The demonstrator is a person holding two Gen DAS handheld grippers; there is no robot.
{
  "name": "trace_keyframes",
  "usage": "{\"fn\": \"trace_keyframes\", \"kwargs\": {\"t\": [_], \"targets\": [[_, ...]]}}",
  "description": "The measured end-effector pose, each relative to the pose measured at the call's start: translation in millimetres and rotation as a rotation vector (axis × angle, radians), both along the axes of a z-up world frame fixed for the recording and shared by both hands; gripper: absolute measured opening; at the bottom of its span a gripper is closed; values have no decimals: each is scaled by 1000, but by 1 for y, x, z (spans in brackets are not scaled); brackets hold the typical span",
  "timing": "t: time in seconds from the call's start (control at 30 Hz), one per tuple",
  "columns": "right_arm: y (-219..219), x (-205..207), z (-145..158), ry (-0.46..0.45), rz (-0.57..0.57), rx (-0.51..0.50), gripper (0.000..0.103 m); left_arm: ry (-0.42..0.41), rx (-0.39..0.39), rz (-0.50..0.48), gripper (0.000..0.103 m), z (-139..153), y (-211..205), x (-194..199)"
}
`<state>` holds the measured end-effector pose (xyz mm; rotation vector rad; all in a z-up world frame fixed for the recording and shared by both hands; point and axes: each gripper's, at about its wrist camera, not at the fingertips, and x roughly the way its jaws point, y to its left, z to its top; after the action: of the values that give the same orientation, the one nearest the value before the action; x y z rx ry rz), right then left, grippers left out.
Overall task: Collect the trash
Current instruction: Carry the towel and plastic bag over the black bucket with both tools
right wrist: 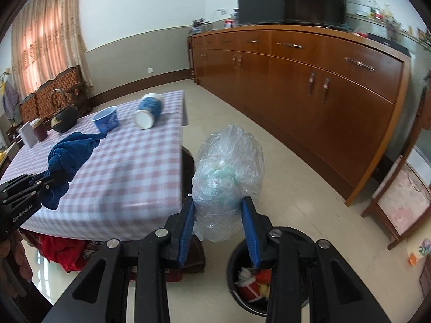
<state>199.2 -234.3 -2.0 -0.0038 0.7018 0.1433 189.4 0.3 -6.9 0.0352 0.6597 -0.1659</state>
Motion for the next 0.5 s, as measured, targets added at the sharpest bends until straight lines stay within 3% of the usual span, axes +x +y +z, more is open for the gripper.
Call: {"fn": "trace_keyframes", "kwargs": {"t": [0.5], "targets": [[-87,-28,-31,59,-121,-3,37,53,25,-231,16,-26,-116,-2]]}}
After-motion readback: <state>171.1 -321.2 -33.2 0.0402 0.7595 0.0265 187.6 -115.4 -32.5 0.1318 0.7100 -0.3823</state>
